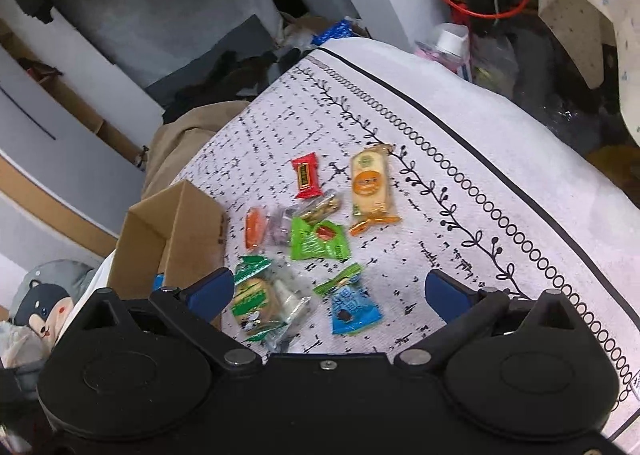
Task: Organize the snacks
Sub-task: 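Withdraw both tools from the box toward the remaining snacks, then grasp the green cookie pack with the left tool while the right tool grasps a blue-green candy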
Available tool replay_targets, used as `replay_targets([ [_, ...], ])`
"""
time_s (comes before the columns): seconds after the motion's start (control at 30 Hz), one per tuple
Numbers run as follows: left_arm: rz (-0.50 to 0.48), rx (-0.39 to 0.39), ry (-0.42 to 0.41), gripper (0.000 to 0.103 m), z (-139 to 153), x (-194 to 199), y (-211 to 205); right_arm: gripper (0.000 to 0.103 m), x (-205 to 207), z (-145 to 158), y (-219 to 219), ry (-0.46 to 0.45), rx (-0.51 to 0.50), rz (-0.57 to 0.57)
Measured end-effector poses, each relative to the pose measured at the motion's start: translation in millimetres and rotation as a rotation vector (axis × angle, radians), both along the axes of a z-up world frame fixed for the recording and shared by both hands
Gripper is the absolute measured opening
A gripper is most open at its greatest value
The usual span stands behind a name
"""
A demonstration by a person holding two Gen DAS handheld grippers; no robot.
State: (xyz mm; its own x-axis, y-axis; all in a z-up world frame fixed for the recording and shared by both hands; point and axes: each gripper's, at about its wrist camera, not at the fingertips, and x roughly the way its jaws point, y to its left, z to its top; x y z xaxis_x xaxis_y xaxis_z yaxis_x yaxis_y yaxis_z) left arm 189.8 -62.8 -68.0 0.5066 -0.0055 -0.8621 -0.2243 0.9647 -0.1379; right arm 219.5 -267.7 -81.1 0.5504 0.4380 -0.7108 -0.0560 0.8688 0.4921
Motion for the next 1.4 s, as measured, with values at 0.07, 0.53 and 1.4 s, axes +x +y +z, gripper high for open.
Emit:
replay_targets([
  [0.07, 0.012, -0.001, -0.005, 0.103, -4.4, 2.1, -2.2, 0.102, 0.6, -2.7, 0.0, 0.003, -0.005, 0.000],
  [0.53, 0.075, -0.036, -0.010, 0.096, -38.8, 28.9, -13.0, 0.067, 15.6, -27.5, 6.7, 0.085, -0.038, 0.023],
  [1.4, 0.086, -0.067, 0.009, 0.045, -58.2, 45.2, -4.5, 0.063, 40.1, -60.8, 40.1, 0.166, -0.077, 0.095],
])
